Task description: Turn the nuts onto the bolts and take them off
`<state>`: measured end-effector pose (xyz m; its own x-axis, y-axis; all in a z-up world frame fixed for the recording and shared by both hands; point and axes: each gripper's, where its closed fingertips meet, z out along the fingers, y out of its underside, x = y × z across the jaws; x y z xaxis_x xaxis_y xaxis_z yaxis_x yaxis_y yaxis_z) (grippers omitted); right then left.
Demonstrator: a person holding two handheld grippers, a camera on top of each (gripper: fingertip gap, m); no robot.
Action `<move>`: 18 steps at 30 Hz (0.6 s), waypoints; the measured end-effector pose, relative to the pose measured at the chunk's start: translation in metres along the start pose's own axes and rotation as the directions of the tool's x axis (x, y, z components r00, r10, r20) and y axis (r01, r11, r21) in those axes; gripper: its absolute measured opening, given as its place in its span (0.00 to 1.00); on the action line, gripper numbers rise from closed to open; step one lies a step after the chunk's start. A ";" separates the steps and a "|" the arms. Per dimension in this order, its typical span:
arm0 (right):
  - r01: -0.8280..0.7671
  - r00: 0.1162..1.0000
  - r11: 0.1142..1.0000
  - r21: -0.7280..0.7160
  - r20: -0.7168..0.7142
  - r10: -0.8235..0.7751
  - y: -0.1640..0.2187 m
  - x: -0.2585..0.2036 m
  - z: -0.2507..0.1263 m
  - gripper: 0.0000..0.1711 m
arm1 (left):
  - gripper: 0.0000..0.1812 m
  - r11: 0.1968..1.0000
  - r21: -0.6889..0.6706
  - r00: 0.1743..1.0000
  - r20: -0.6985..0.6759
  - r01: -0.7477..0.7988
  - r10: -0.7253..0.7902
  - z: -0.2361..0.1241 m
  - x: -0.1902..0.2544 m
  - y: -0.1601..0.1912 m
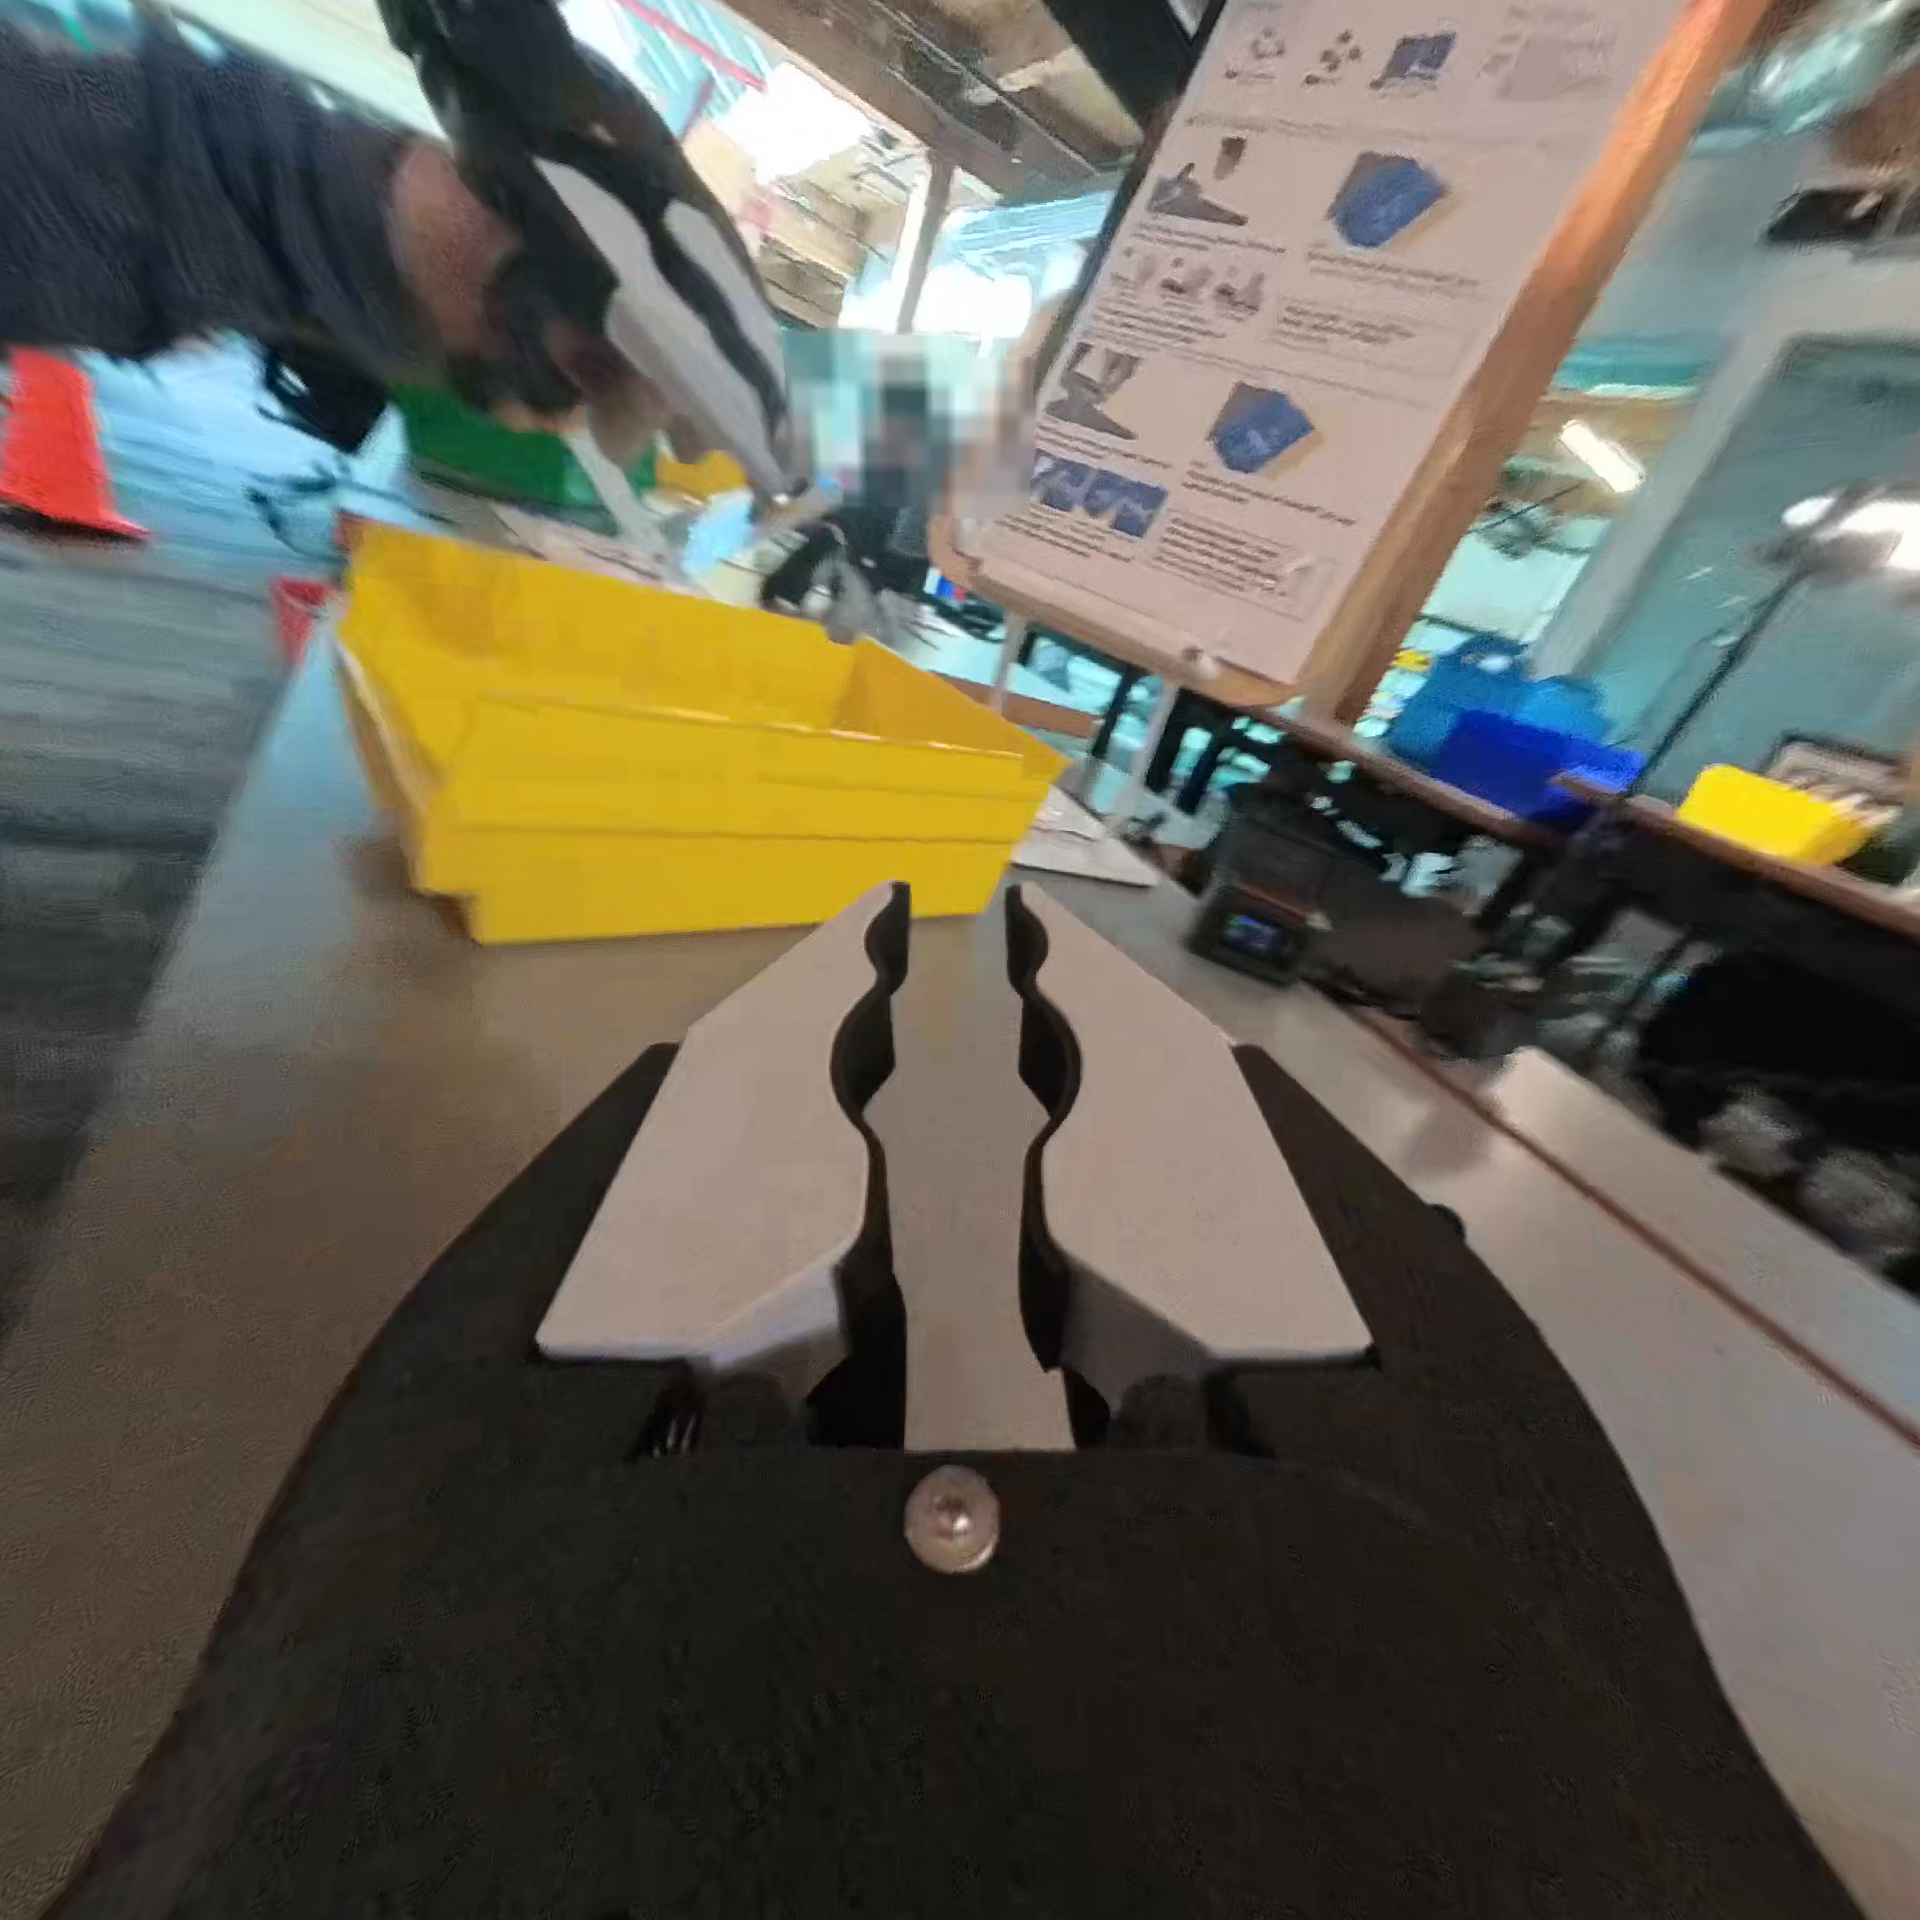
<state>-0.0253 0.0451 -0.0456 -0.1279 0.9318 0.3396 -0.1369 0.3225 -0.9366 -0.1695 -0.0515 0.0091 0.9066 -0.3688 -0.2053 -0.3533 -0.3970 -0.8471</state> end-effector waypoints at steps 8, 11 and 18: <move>-0.763 0.602 0.641 0.083 0.455 0.657 -0.111 -0.036 -0.007 0.20 | 0.04 0.483 0.750 0.825 -0.558 0.451 0.096 -0.001 0.125 -0.145; -0.858 0.477 0.502 0.107 0.529 0.702 -0.127 -0.026 -0.019 0.16 | 0.04 0.383 0.746 0.777 -0.620 0.544 0.104 0.023 0.136 -0.145; -0.924 0.355 0.370 0.102 0.589 0.726 -0.128 -0.008 -0.029 0.07 | 0.04 0.215 0.703 0.697 -0.708 0.678 0.117 0.046 0.141 -0.144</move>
<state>0.0213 0.0010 0.0693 -0.7237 0.4671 -0.5081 -0.0322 -0.7582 -0.6512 0.0195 -0.0077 0.0795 0.4266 -0.8984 0.1045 0.7008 0.2552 -0.6662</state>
